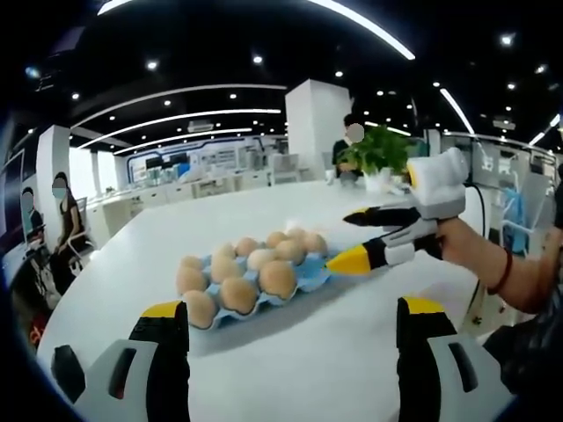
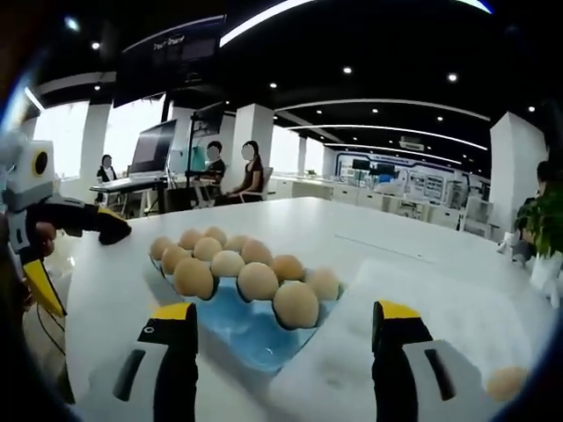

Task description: Place the egg into an empty slot of the egg tray after lifting it from the table, then release the egg inside the slot.

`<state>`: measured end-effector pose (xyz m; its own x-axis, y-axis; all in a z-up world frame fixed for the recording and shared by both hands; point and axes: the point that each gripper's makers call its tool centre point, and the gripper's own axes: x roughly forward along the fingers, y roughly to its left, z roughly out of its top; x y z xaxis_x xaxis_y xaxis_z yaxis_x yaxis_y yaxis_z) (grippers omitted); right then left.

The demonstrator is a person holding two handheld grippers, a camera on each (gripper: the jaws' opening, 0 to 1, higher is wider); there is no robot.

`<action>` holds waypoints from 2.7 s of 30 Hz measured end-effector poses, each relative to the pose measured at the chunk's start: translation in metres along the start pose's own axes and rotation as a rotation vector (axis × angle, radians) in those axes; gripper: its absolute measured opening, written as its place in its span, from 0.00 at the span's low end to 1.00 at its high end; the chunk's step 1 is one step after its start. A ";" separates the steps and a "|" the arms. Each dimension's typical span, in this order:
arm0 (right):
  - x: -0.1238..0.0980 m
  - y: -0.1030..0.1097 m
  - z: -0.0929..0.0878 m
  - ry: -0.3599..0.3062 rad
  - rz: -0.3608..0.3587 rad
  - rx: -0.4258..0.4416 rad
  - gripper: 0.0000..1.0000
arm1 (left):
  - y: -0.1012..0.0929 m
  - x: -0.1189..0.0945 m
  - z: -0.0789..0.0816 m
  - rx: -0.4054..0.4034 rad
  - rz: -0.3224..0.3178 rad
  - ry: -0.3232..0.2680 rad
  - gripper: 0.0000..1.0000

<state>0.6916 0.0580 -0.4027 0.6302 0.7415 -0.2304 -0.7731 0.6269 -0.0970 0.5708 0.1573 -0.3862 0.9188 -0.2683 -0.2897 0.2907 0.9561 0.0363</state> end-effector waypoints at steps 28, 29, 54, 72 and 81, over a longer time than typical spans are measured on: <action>-0.044 -0.064 -0.019 0.041 -0.114 0.011 0.84 | -0.006 0.011 0.000 0.003 -0.005 0.003 1.00; -0.046 -0.065 -0.021 0.042 -0.121 0.012 0.84 | -0.006 0.010 0.000 0.003 -0.004 0.001 1.00; -0.095 -0.141 -0.034 -0.022 -0.340 0.102 0.75 | -0.012 0.013 -0.001 0.002 0.000 0.007 1.00; -0.108 -0.171 -0.054 -0.040 -0.489 0.188 0.50 | -0.014 0.015 -0.001 0.013 0.004 0.018 1.00; -0.110 -0.182 -0.060 -0.058 -0.577 0.273 0.39 | -0.008 0.013 -0.001 0.033 0.022 0.029 1.00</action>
<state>0.7587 -0.1523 -0.4172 0.9482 0.2733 -0.1617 -0.2667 0.9618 0.0617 0.5801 0.1458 -0.3908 0.9170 -0.2437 -0.3158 0.2800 0.9571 0.0743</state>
